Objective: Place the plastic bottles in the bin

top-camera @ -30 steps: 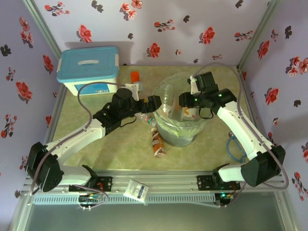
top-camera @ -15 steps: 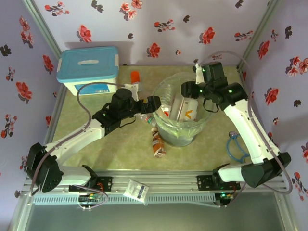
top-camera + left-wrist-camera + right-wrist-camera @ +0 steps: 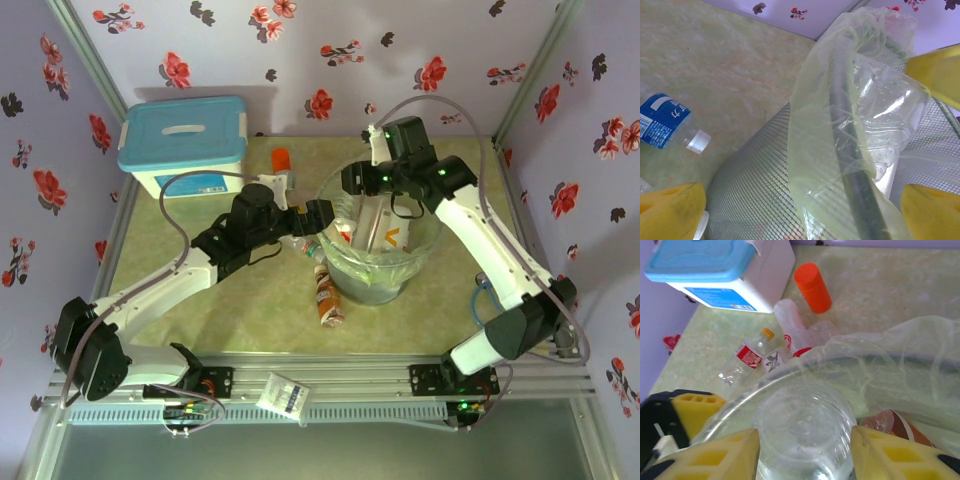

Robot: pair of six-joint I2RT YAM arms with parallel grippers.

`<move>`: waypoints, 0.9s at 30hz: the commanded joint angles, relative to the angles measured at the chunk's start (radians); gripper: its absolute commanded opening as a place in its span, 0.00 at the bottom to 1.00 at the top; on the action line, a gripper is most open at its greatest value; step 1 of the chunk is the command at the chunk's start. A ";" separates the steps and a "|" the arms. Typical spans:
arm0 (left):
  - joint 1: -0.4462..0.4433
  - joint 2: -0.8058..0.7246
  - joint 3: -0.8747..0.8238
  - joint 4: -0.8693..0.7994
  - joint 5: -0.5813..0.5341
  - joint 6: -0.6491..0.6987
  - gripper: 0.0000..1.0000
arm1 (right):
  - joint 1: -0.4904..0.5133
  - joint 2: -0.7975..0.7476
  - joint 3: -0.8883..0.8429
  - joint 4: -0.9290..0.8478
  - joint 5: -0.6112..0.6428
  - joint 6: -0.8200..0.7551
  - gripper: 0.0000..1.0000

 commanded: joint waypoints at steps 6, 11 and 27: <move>0.012 0.011 -0.004 -0.050 -0.023 0.039 1.00 | 0.009 -0.026 -0.176 0.071 -0.067 0.050 0.45; 0.015 0.021 -0.006 -0.044 -0.023 0.039 1.00 | 0.009 -0.086 -0.231 0.102 -0.050 0.096 0.43; 0.019 0.022 -0.016 -0.008 -0.022 0.014 1.00 | 0.021 -0.200 -0.397 0.153 -0.039 0.177 0.40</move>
